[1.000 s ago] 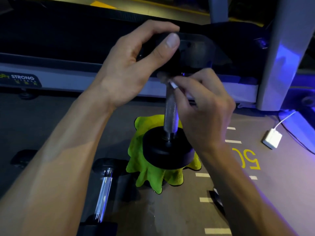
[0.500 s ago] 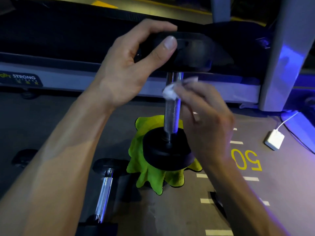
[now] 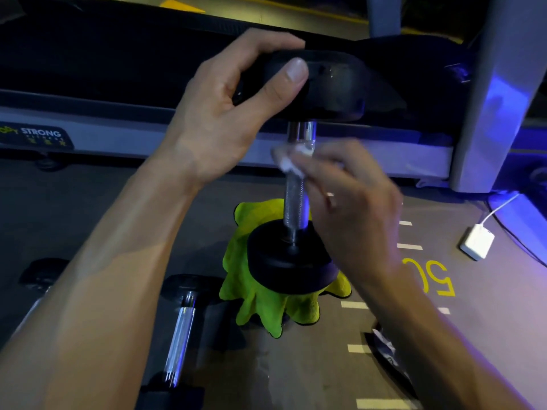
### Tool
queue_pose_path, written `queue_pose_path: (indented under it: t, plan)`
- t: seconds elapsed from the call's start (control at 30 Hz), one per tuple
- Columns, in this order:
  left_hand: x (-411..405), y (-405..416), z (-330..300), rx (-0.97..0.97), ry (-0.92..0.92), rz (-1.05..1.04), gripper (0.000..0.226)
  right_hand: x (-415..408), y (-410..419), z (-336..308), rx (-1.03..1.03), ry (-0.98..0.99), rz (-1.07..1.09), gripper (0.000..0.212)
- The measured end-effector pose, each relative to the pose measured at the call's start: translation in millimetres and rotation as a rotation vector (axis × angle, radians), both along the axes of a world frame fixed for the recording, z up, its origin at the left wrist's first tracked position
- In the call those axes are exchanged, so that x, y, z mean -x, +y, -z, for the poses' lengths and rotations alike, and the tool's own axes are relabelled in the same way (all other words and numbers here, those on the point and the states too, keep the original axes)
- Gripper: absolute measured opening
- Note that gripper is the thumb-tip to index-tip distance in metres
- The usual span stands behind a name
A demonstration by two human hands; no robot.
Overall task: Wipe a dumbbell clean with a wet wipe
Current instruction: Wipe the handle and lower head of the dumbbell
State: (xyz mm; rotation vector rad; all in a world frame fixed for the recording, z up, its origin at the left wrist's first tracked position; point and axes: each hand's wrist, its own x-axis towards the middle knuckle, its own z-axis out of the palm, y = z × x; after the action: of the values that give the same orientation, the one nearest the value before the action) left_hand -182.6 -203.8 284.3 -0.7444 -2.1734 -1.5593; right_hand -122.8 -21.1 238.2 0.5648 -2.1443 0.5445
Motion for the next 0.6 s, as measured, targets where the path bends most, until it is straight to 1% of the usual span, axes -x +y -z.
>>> queue_pose_path:
  t: [0.07,0.13,0.27,0.3,0.33,0.4,0.5,0.57,0.6]
  plan:
    - [0.5,-1.6,0.3,0.001,-0.008,-0.007,0.033,-18.6,6.3,15.9,-0.066,-0.1,-0.064,0.026]
    - [-0.3,-2.0,0.8,-0.001,-0.013,-0.003,0.03,-19.0,8.6,11.8,-0.107,-0.126,-0.093,0.026]
    - [-0.3,-2.2,0.9,-0.003,-0.004,0.021,0.031,16.0,1.5,-21.4,-0.034,0.053,0.021,0.018]
    - [0.1,-3.0,1.0,-0.003,-0.002,0.023,0.031,17.2,-0.1,-20.8,-0.026,0.062,0.041,0.017]
    - [0.7,-4.0,1.5,-0.005,-0.003,0.019,0.032,13.1,0.4,-16.0,-0.041,0.037,0.041,0.018]
    - [1.2,-5.8,2.2,-0.01,-0.008,0.009,0.03,-4.1,7.5,2.6,-0.11,-0.074,-0.005,0.022]
    - [0.7,-5.6,1.6,-0.016,-0.007,0.005,0.028,-27.7,16.8,15.4,-0.242,-0.233,-0.081,0.02]
    - [-0.5,-4.1,0.9,-0.011,0.0,0.009,0.028,-19.9,13.4,1.9,-0.3,-0.245,-0.078,0.018]
    - [-0.8,-3.3,0.7,-0.006,0.002,0.012,0.029,-12.1,9.3,-7.6,-0.296,-0.205,-0.05,0.019]
